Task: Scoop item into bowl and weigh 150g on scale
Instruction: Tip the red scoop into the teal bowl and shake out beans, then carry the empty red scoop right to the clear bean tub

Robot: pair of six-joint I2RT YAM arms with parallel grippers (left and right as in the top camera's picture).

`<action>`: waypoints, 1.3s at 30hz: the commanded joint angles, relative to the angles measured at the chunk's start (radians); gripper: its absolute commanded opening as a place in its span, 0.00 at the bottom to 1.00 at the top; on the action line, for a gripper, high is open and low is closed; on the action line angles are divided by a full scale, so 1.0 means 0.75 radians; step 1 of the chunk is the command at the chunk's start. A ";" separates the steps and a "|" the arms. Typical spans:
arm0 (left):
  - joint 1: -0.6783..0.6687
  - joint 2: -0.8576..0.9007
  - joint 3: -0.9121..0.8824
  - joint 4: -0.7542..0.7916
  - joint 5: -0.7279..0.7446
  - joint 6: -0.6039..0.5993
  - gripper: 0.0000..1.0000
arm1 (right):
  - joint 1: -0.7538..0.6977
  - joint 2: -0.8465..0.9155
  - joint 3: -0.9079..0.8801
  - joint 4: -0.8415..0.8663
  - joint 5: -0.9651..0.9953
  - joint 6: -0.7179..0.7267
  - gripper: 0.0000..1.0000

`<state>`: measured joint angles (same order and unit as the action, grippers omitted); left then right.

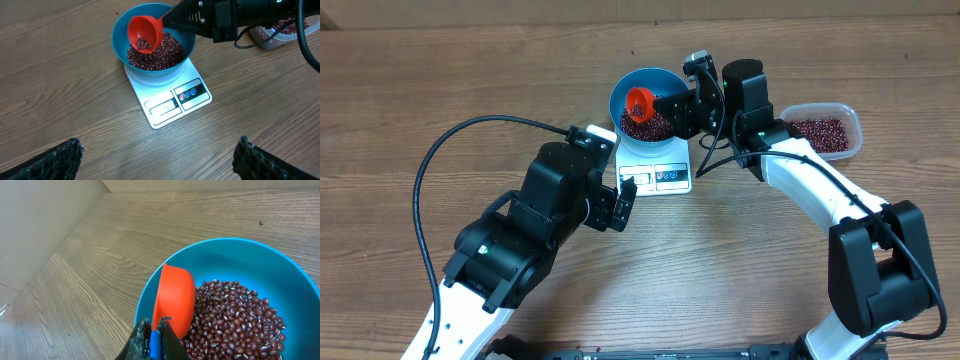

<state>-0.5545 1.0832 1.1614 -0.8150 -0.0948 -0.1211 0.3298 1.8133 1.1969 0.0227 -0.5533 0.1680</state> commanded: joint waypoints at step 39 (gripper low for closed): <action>0.006 0.005 0.016 0.005 -0.017 -0.003 0.99 | -0.054 0.003 0.019 -0.092 0.149 -0.217 0.04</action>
<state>-0.5545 1.0832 1.1614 -0.8146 -0.0948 -0.1211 0.2943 1.8133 1.1969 -0.0540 -0.4374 -0.0055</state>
